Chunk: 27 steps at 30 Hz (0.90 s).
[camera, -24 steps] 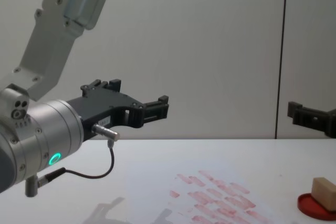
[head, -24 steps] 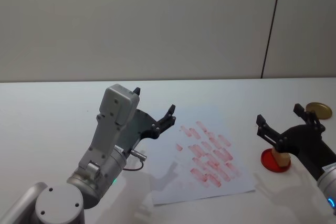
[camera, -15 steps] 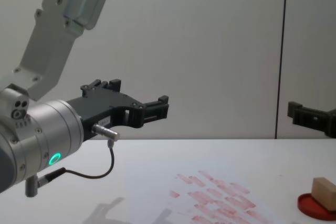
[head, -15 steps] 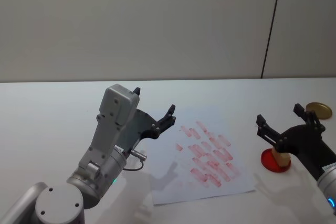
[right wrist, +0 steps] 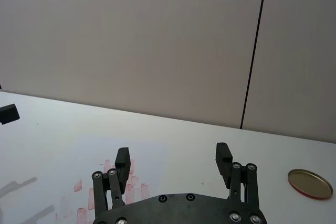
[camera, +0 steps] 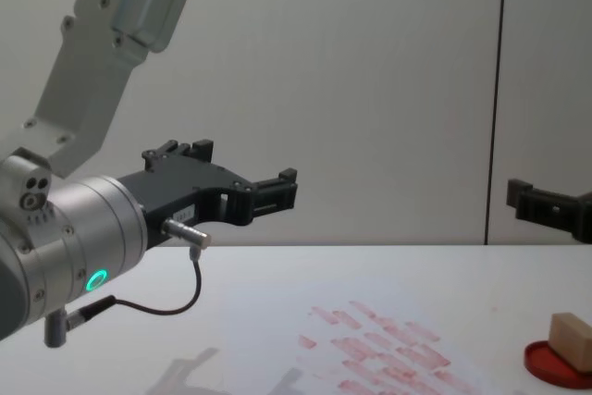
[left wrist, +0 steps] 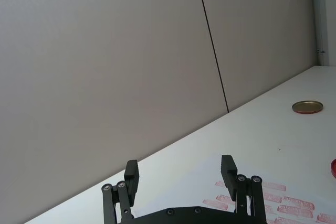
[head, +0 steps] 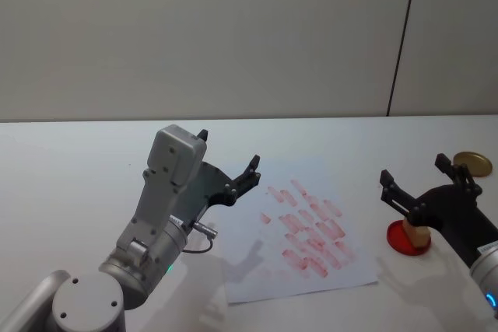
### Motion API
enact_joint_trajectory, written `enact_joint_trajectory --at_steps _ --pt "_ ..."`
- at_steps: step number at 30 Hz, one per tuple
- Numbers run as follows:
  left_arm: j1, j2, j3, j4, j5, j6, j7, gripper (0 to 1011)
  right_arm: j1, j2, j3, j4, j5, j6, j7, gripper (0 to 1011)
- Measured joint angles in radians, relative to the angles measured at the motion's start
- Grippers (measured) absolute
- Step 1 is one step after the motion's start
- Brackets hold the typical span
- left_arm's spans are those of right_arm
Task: Use the one hand to pick up the stamp and affix it onto the A4 paper.
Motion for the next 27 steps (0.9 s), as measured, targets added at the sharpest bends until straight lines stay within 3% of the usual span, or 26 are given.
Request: enact_joint_trajectory --at_steps 14,27 --pt "0.0 0.0 0.0 0.0 0.0 0.0 0.0 993 -0.001 -0.002 0.0 -0.004 -0.002 0.006 -0.008 1001" --pt "0.0 0.0 0.0 0.0 0.0 0.0 0.0 993 -0.007 -0.031 -0.009 -0.019 -0.013 0.089 -0.088 1001"
